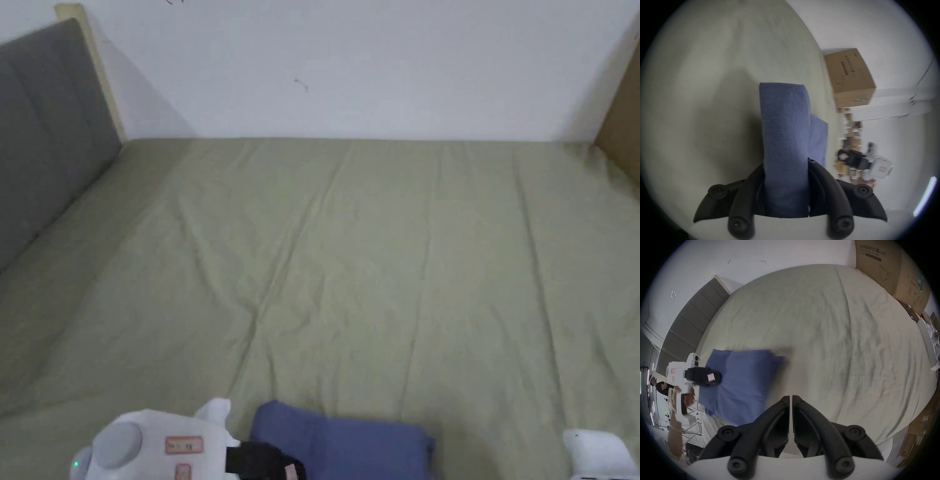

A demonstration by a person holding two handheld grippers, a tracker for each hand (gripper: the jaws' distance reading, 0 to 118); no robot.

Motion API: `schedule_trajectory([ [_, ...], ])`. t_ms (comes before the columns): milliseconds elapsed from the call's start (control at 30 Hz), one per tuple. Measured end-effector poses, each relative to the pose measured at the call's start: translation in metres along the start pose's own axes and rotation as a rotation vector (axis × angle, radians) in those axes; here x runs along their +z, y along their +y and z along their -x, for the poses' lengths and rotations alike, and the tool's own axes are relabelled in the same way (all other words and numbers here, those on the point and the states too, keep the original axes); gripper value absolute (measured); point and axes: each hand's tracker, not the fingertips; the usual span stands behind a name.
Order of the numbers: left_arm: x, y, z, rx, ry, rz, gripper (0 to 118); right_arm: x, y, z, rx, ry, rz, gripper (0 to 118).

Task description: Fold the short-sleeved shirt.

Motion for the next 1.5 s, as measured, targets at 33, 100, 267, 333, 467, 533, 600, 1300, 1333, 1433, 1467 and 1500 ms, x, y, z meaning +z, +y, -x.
schedule_trajectory([
  [33,0.024,0.012,0.013,0.012,0.096,-0.019,24,-0.001,0.0,0.002,-0.001,0.005,-0.002,4],
  [100,0.069,0.039,0.039,0.019,0.242,-0.053,24,-0.006,0.0,0.005,-0.004,0.02,0.006,4],
  [267,0.133,0.076,0.076,-0.019,0.678,-0.059,25,-0.019,-0.006,0.015,0.02,0.009,0.048,4],
  [333,0.139,0.082,0.089,-0.04,0.777,-0.076,39,-0.023,-0.007,0.016,0.027,0.007,0.063,4],
  [467,0.145,0.074,0.11,0.027,0.801,-0.094,108,-0.023,-0.009,0.012,0.018,0.009,0.073,4],
  [533,0.154,0.067,0.108,0.06,0.764,-0.15,108,-0.022,-0.01,0.007,0.011,0.005,0.072,4],
  [600,0.169,0.062,0.1,0.094,0.701,-0.2,107,-0.021,-0.01,0.002,-0.004,0.001,0.07,4],
  [1300,0.117,-0.124,-0.195,-0.259,0.591,-0.786,0,0.061,-0.022,0.018,0.027,0.138,-0.205,4],
  [1333,0.112,-0.128,-0.203,-0.262,0.584,-0.794,0,0.068,-0.023,0.021,0.04,0.131,-0.23,4],
  [1433,0.1,-0.141,-0.228,-0.329,0.6,-0.812,0,0.088,-0.024,0.03,0.087,0.102,-0.318,4],
  [1467,0.099,-0.146,-0.238,-0.353,0.621,-0.828,0,0.096,-0.024,0.034,0.099,0.083,-0.352,4],
  [1500,0.098,-0.151,-0.246,-0.376,0.637,-0.853,0,0.105,-0.025,0.037,0.117,0.06,-0.392,4],
])
